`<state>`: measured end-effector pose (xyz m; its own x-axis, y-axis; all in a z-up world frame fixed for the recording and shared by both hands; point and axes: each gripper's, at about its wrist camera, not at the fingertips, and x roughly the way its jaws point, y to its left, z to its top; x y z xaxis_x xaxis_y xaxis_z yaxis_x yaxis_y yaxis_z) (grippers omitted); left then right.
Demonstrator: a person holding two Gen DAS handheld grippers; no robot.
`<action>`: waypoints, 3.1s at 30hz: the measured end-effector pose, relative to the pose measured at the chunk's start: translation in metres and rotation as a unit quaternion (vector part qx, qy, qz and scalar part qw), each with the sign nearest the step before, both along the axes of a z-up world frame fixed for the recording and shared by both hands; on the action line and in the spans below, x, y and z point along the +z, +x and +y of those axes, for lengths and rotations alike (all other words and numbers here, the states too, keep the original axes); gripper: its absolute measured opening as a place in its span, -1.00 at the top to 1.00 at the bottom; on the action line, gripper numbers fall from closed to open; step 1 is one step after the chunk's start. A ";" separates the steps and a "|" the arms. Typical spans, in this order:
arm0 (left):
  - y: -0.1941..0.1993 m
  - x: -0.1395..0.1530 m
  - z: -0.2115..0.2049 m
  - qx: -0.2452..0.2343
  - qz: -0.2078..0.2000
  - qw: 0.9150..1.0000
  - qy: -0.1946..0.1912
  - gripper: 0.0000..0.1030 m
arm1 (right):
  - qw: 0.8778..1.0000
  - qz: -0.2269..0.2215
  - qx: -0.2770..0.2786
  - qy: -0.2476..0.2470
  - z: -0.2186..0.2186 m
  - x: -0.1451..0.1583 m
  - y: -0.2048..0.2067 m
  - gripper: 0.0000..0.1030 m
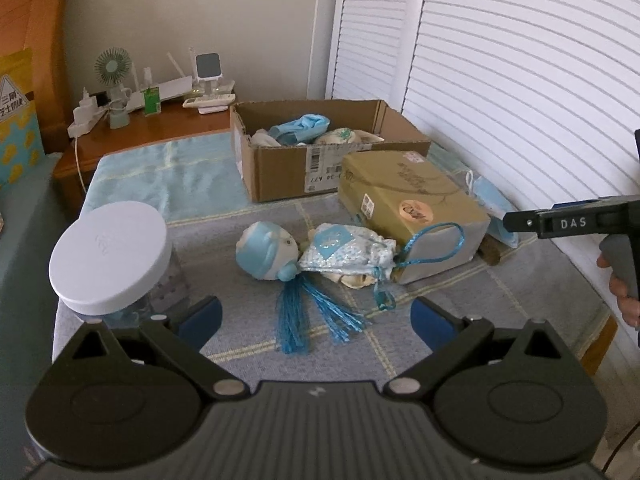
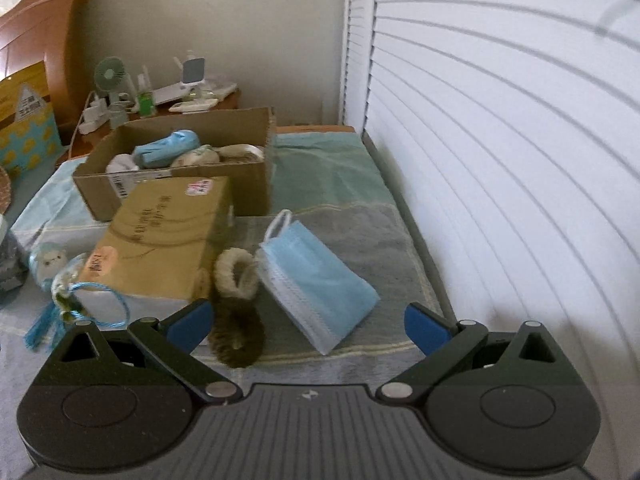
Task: Organize soft objects
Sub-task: 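Move the right gripper down to the unfolded blue face mask beside the tan box, then close the right gripper on the blue mask while the left gripper grasps the patterned pouch, then lift the blue mask with the right gripper and drop it into the cardboard box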
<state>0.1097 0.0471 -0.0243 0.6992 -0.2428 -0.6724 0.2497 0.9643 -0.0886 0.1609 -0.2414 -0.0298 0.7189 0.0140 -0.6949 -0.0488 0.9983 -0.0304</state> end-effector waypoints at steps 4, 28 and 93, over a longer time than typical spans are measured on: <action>0.005 -0.004 -0.001 0.003 0.012 1.000 -0.008 -0.94 | 1.000 0.002 -0.001 -0.012 -0.002 -0.006 0.008 -1.00; 0.027 -0.014 -0.013 -0.014 0.031 0.999 -0.007 -0.94 | 0.999 0.030 -0.013 -0.029 -0.008 -0.035 0.056 -0.77; 0.052 0.028 -0.038 -0.207 0.007 0.977 0.056 0.17 | 0.999 -0.002 0.025 -0.021 -0.007 0.019 0.012 -0.13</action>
<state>0.1615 0.0091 0.0036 0.5465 -0.4272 -0.7203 0.6202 0.7844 0.0054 0.1731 -0.2481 -0.0107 0.7206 0.0206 -0.6931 -0.0981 0.9925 -0.0726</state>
